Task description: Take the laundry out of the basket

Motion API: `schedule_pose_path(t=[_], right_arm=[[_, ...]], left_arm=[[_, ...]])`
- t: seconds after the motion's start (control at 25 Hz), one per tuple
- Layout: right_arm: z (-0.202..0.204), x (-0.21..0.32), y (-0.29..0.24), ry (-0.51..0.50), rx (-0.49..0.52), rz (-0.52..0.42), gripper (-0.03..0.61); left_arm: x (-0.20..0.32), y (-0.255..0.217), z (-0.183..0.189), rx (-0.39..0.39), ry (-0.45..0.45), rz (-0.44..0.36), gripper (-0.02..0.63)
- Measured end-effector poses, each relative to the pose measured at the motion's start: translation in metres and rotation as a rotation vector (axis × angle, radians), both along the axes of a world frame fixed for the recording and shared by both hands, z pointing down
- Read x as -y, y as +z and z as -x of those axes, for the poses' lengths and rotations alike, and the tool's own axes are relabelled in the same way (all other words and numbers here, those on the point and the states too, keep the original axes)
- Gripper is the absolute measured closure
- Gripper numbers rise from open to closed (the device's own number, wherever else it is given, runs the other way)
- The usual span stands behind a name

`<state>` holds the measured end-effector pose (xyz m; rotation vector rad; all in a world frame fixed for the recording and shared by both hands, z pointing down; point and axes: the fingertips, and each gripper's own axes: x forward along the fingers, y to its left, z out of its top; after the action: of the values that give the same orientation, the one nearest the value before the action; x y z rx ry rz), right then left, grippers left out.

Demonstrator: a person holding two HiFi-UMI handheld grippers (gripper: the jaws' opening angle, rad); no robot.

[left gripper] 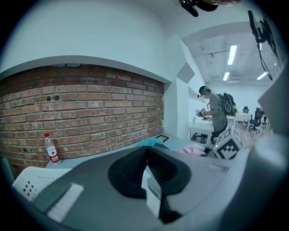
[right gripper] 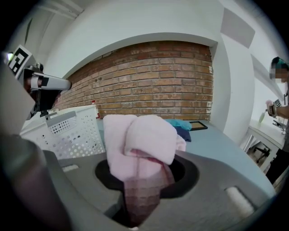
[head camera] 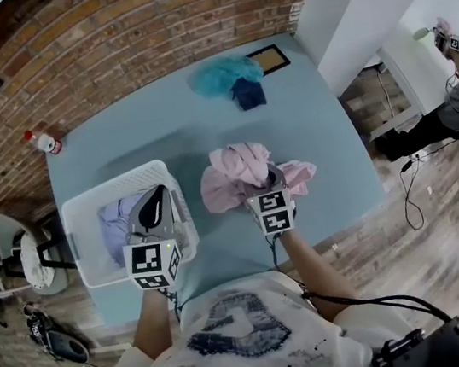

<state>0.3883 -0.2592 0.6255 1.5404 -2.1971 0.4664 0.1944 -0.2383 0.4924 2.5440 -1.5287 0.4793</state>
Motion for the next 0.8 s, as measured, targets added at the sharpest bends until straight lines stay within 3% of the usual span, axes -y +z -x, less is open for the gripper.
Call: schedule_pose_path(t=[0.44,0.56,0.68,0.8], right_arm=[[0.004,0.002,0.011,-0.019,0.006,0.007,0.37],[0.006,0.0,0.011,-0.021,0.023,0.028,0.339],[0.008,-0.002,0.012,-0.023,0.046,0.052,0.264],[0.008,-0.003,0.008,-0.018,0.053,0.045,0.244]], left_arm=[[-0.007,0.004,0.008,-0.006,-0.021,0.008,0.621],[-0.01,0.006,0.008,-0.009,-0.023,0.015,0.621],[-0.013,0.005,0.008,-0.01,-0.021,0.014,0.621],[-0.016,0.004,0.009,-0.01,-0.019,0.01,0.621]])
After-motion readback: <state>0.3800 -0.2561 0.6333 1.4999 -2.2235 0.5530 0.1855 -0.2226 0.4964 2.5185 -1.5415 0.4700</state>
